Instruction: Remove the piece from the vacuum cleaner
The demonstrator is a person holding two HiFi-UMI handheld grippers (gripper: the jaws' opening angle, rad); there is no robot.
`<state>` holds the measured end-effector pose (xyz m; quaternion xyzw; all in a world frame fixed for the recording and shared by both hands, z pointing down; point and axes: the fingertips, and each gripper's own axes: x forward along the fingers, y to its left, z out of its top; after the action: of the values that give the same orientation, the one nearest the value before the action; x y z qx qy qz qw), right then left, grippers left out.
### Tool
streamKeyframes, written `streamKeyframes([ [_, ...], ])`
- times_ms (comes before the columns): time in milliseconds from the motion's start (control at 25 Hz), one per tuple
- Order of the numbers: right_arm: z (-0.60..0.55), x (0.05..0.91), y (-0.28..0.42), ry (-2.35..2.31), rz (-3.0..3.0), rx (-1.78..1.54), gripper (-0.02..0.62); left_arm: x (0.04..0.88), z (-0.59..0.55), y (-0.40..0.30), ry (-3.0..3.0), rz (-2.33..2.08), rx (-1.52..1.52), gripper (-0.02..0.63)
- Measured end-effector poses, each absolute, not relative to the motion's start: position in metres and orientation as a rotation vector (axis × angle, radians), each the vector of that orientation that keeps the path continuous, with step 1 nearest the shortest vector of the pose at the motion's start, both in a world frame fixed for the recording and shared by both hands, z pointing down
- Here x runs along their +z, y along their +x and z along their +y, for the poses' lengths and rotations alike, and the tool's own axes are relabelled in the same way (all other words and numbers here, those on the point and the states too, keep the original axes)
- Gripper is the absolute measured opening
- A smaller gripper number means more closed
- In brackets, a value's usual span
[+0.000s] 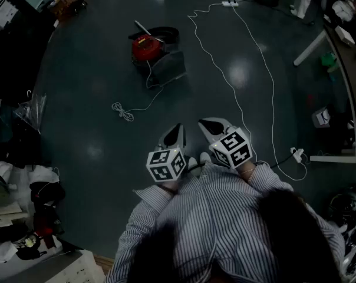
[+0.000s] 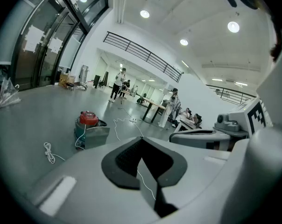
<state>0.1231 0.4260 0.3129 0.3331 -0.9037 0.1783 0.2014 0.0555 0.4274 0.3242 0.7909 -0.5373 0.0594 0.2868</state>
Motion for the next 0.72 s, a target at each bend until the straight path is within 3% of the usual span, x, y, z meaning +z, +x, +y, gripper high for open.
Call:
streamKeyframes([
  [720, 0.4217, 0.3095, 0.1246, 0.916, -2.552, 0.506, 0.002, 0.3224, 0.4227, 0.0598, 2.111, -1.437, 0.159, 0.006],
])
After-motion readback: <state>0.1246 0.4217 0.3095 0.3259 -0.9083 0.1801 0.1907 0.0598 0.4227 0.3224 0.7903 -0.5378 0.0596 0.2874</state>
